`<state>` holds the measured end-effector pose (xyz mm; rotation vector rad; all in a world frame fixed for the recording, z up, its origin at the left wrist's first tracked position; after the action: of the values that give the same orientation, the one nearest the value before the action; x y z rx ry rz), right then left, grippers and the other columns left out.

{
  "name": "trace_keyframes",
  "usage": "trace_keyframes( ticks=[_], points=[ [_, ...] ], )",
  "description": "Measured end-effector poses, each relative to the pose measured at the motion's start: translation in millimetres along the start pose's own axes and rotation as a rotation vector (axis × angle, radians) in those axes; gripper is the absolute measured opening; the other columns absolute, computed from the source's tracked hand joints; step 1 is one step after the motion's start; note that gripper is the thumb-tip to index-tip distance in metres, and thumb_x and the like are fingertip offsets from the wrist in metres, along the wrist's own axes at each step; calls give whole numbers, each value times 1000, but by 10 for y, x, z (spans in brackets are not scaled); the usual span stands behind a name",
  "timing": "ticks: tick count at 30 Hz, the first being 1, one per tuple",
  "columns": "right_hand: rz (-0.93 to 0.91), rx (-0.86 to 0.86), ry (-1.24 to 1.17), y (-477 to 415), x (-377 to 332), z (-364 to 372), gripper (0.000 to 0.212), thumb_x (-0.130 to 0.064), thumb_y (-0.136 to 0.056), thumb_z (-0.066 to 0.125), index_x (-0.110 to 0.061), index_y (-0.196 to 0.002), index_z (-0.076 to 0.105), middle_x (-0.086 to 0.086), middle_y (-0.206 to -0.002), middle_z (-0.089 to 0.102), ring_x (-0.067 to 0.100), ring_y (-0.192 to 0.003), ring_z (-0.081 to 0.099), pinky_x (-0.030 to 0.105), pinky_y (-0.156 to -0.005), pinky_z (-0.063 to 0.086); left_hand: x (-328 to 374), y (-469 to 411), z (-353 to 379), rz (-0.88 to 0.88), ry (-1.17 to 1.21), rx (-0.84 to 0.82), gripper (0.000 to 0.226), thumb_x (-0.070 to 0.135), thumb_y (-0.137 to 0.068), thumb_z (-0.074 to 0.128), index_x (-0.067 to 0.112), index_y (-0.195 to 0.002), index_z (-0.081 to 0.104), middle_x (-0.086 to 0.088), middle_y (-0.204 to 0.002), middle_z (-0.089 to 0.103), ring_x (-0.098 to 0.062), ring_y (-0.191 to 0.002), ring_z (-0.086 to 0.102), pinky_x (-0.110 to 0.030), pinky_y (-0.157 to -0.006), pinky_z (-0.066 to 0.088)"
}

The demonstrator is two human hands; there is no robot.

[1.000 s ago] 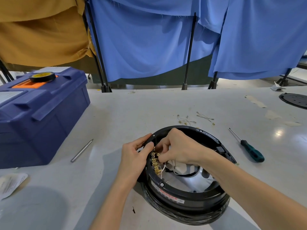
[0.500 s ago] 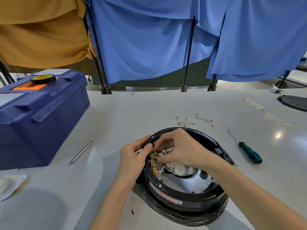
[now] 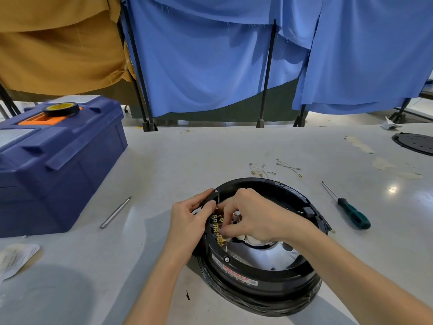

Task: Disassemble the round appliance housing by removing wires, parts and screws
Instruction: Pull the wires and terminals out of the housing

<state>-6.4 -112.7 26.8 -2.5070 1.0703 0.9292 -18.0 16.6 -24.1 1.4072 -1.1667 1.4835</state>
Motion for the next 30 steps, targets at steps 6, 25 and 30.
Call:
trace_keyframes(
  ticks=[6, 25, 30],
  points=[
    [17, -15, -17, -12, 8, -1, 12, -13, -77, 70, -6, -67, 74, 16, -84, 71, 31, -84, 66, 43, -71, 53, -17, -19, 0, 4, 3, -3, 26, 9, -86, 66, 24, -108, 72, 7, -102, 74, -9, -101, 68, -41, -96, 52],
    [102, -51, -130, 64, 143, -21, 11, -15, -79, 73, -6, -72, 76, -7, -118, 68, -6, -118, 53, 15, -97, 38, -21, -14, 2, 4, 25, -8, 27, 7, -87, 65, 26, -104, 73, 5, -100, 75, -11, -97, 70, -41, -93, 53],
    [134, 33, -138, 70, 139, -68, 9, -20, -73, 82, -13, -73, 77, -6, -124, 66, -6, -113, 56, 16, -95, 40, -18, -9, -6, 4, 20, -2, 27, 6, -86, 66, 18, -110, 72, 4, -102, 75, -10, -97, 70, -40, -94, 53]
  ],
)
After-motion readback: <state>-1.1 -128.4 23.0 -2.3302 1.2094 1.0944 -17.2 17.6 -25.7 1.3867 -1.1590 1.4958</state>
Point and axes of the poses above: each hand's wrist, its own y-axis away from the middle knuckle, its own z-axis out of the palm, x = y × z, the point moved 6 cm from there along -y, towards the middle knuckle
